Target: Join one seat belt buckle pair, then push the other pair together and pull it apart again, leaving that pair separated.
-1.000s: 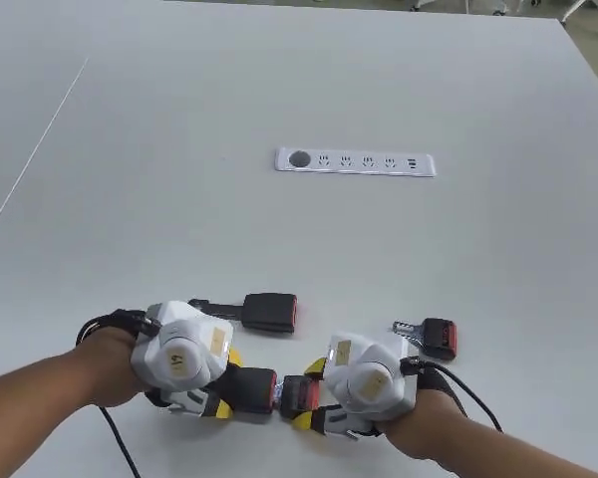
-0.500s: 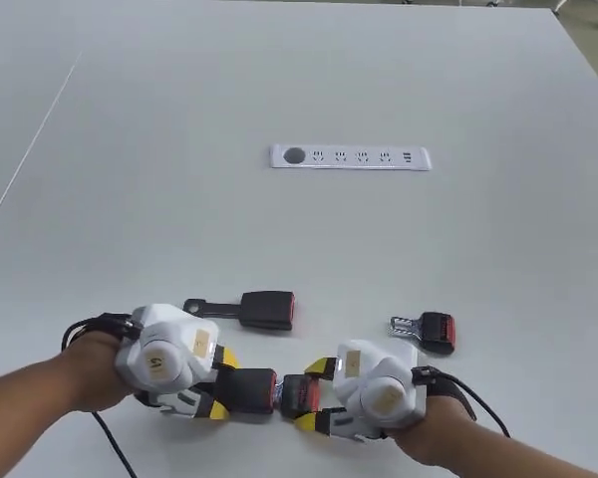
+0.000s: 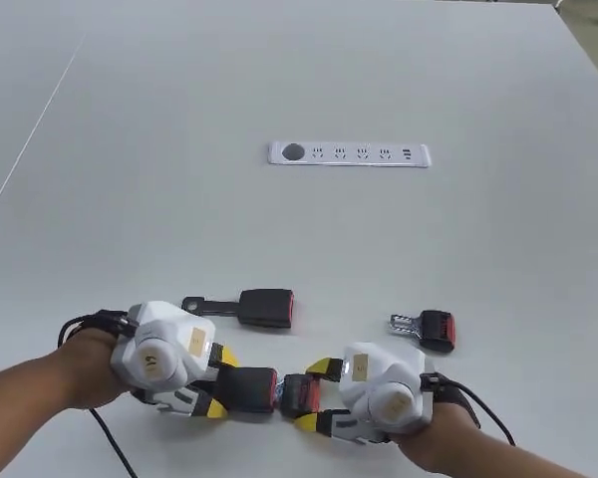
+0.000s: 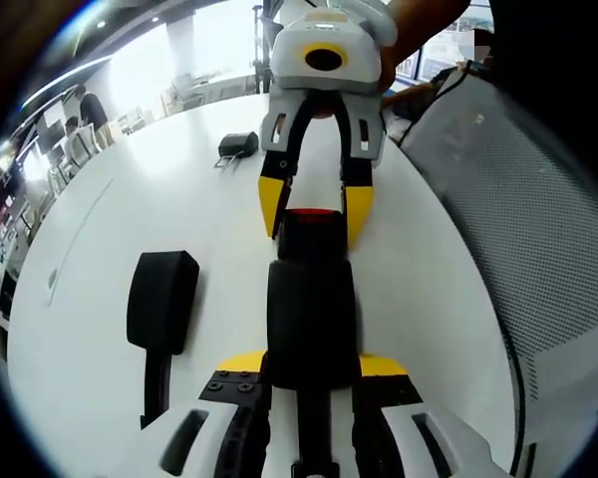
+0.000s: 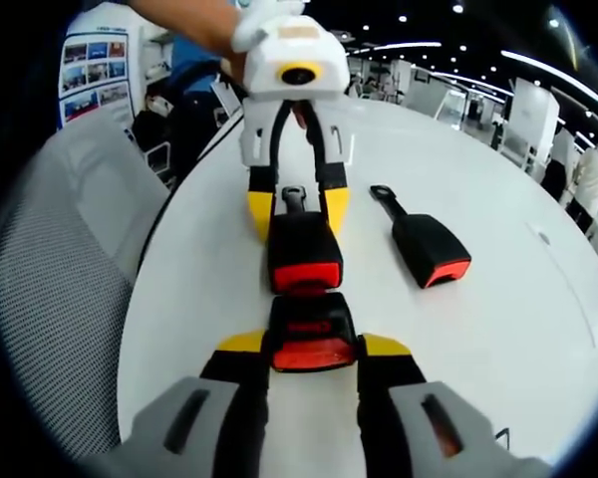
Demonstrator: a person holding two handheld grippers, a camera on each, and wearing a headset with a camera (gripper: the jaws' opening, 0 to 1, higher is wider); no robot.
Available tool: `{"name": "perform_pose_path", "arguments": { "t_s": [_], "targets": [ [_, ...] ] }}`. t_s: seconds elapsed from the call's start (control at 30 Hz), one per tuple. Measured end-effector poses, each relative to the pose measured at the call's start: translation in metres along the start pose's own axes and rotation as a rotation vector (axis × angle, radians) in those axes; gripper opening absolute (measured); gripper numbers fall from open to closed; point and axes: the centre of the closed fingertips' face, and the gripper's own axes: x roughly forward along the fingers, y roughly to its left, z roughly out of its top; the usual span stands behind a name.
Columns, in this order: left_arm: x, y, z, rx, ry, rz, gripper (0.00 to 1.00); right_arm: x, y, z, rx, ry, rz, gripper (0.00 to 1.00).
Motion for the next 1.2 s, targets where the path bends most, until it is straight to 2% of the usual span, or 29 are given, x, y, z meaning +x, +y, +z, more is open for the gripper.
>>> {"name": "perform_pose_path", "arguments": {
  "t_s": [0.53, 0.7, 0.8, 0.97, 1.03, 1.1, 1.13, 1.17, 1.2],
  "targets": [
    [0.000, 0.000, 0.001, -0.004, -0.007, -0.006, 0.31, -0.001, -0.001, -0.001, 0.025, -0.010, 0.005, 0.34],
    [0.000, -0.001, 0.002, -0.002, 0.002, -0.011, 0.32, -0.001, 0.001, -0.001, 0.006, -0.004, -0.006, 0.34],
    [0.001, -0.001, 0.002, 0.002, 0.002, -0.011, 0.32, -0.001, 0.003, -0.001, 0.030, -0.010, -0.006, 0.35],
    [0.000, -0.002, 0.004, 0.012, 0.031, -0.015, 0.33, 0.000, 0.002, 0.000, 0.019, -0.001, 0.000, 0.36],
    [0.001, -0.003, 0.004, 0.018, 0.041, -0.014, 0.33, 0.000, 0.002, 0.000, 0.028, 0.024, -0.001, 0.36],
    [0.001, -0.003, 0.003, 0.016, 0.059, -0.009, 0.33, -0.002, -0.001, 0.002, -0.001, 0.030, -0.033, 0.40],
    [-0.001, -0.005, 0.001, 0.017, 0.084, -0.014, 0.34, -0.005, -0.003, 0.007, 0.024, 0.005, -0.051, 0.44],
    [-0.003, -0.007, -0.002, -0.004, 0.104, -0.015, 0.36, -0.006, -0.001, 0.011, 0.072, -0.024, -0.048, 0.52],
    [-0.004, -0.010, -0.001, -0.028, 0.102, -0.017, 0.38, -0.008, 0.000, 0.015, 0.116, -0.048, -0.042, 0.58]
  ]
}}
